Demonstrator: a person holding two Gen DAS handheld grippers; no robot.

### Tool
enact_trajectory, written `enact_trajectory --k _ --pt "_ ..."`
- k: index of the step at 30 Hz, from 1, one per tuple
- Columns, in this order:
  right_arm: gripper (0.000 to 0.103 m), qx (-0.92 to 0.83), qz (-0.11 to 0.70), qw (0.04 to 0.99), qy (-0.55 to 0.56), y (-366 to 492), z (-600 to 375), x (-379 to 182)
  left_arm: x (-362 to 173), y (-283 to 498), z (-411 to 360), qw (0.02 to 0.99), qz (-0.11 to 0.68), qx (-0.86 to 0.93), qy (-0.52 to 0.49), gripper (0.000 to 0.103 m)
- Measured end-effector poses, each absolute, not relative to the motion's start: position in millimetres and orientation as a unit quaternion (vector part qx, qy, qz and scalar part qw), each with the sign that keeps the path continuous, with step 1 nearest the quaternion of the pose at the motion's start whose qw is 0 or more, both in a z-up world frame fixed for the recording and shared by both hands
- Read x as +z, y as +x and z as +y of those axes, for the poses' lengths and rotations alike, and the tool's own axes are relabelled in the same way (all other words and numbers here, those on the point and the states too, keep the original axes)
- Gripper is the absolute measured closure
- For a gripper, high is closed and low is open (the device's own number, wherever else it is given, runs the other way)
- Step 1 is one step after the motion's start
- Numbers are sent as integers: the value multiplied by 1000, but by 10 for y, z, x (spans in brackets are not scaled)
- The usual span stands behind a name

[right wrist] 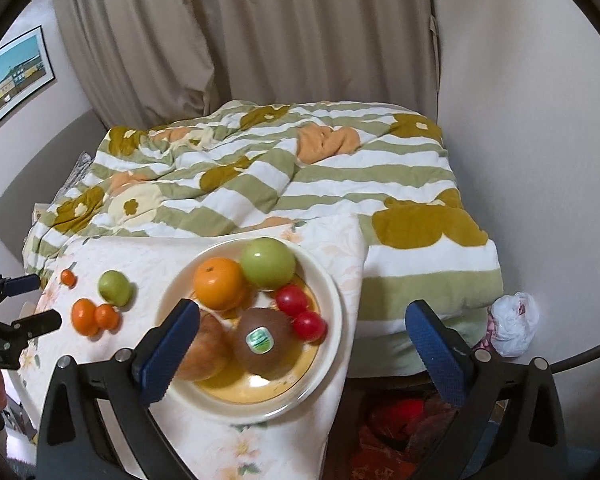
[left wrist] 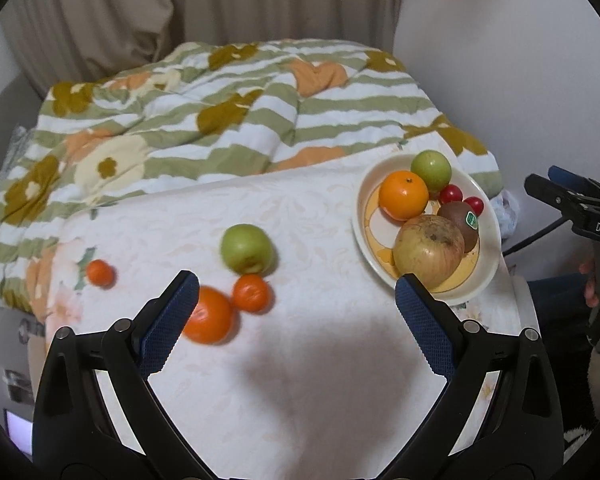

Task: Organize fruits
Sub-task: 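Grasp a small tangerine with the left gripper while the right gripper grasps another tangerine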

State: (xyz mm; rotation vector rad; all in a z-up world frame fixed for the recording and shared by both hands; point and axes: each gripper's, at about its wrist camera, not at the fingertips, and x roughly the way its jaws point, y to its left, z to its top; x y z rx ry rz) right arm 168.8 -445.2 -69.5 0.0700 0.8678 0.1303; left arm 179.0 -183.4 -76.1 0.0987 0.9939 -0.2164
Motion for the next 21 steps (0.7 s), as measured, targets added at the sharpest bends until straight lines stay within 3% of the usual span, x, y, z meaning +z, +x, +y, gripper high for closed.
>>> enact_trajectory --k 13,21 --pt "0 67 398 915 6 1420 -3717 -209 -446 1577 -791 896 440 -58 17 0" --pt "0 45 395 917 14 1386 -3015 -186 -429 1666 -79 896 436 -79 19 0"
